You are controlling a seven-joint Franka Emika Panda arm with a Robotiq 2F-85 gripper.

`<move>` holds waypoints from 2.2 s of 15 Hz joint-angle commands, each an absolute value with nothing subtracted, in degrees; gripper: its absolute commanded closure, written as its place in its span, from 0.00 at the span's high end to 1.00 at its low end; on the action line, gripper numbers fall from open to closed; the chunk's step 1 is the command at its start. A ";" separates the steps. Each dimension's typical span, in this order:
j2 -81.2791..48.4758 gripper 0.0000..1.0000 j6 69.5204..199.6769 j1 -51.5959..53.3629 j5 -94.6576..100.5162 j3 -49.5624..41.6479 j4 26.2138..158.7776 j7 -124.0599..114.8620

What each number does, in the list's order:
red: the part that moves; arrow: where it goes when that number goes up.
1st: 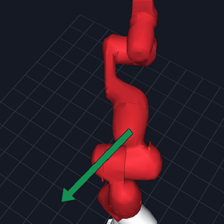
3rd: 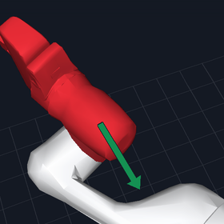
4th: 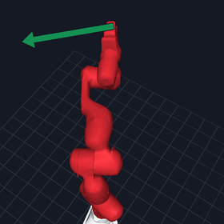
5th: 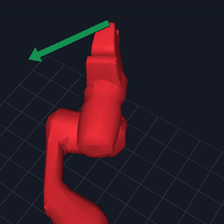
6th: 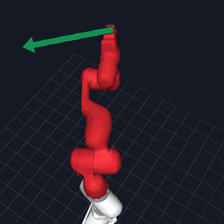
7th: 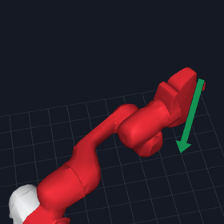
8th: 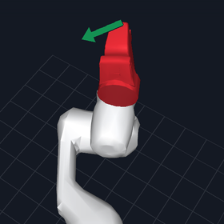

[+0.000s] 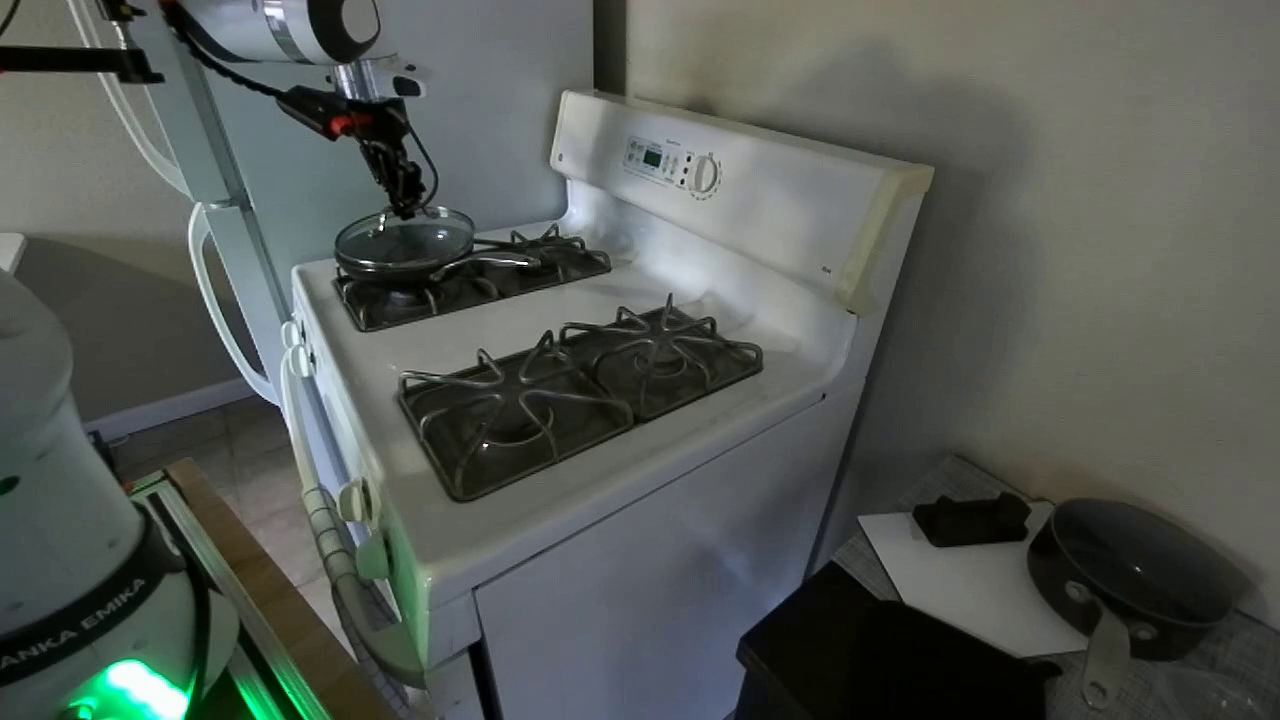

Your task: Pick up the clear pan lid and put it on the gray pan

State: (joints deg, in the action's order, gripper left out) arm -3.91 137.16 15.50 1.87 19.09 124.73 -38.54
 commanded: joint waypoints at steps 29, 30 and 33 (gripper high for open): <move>6.10 1.00 129.51 17.46 2.97 17.97 123.01 -38.31; 7.40 1.00 128.87 17.26 2.66 18.11 123.01 -38.18; 6.60 0.99 129.95 16.59 2.36 18.54 121.37 -38.26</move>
State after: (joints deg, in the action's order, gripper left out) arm 6.65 130.15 17.22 2.49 17.94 121.54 -38.38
